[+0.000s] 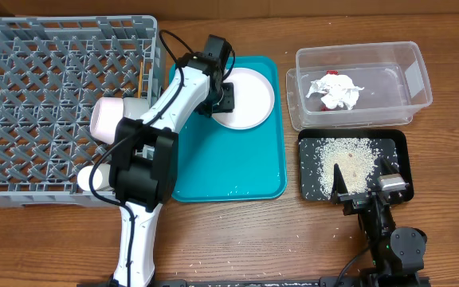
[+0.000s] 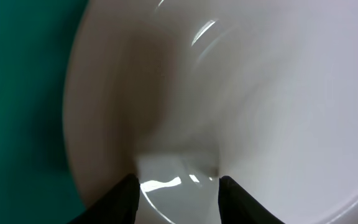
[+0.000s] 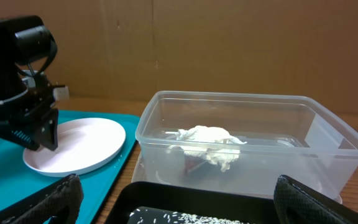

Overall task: Sort waste into correct bins and load items into the dishwasher
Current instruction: 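Reach the left gripper to the white plate and grasp its edge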

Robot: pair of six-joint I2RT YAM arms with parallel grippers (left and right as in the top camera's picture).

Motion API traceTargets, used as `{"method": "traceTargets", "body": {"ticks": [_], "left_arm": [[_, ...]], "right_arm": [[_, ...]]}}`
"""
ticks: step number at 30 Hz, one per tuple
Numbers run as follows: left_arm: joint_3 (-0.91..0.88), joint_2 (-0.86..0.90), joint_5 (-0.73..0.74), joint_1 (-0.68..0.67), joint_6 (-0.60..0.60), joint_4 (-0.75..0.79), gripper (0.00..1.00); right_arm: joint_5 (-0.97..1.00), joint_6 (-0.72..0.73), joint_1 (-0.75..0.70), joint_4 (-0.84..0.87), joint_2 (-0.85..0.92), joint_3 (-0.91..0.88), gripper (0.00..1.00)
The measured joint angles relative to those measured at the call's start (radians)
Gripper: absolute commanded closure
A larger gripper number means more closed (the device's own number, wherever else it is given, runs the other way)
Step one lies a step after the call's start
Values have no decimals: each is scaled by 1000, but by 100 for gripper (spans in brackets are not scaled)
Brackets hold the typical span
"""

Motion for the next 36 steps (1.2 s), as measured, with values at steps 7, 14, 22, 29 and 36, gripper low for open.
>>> {"method": "traceTargets", "body": {"ticks": [7,14,22,29,36], "left_arm": [[0,7,1,0,-3,-18,59],[24,0,-2,0,-4,-109,44],[56,-117,-95,23,-3,-148,44],[24,-72,-119,58,-4,-152,54],[14,-18,-63,77,11,-131,62]], "right_arm": [[0,0,0,0,0,0,0],[0,0,0,0,0,0,0],[0,0,0,0,0,0,0],[0,0,0,0,0,0,0],[0,0,0,0,0,0,0]]}}
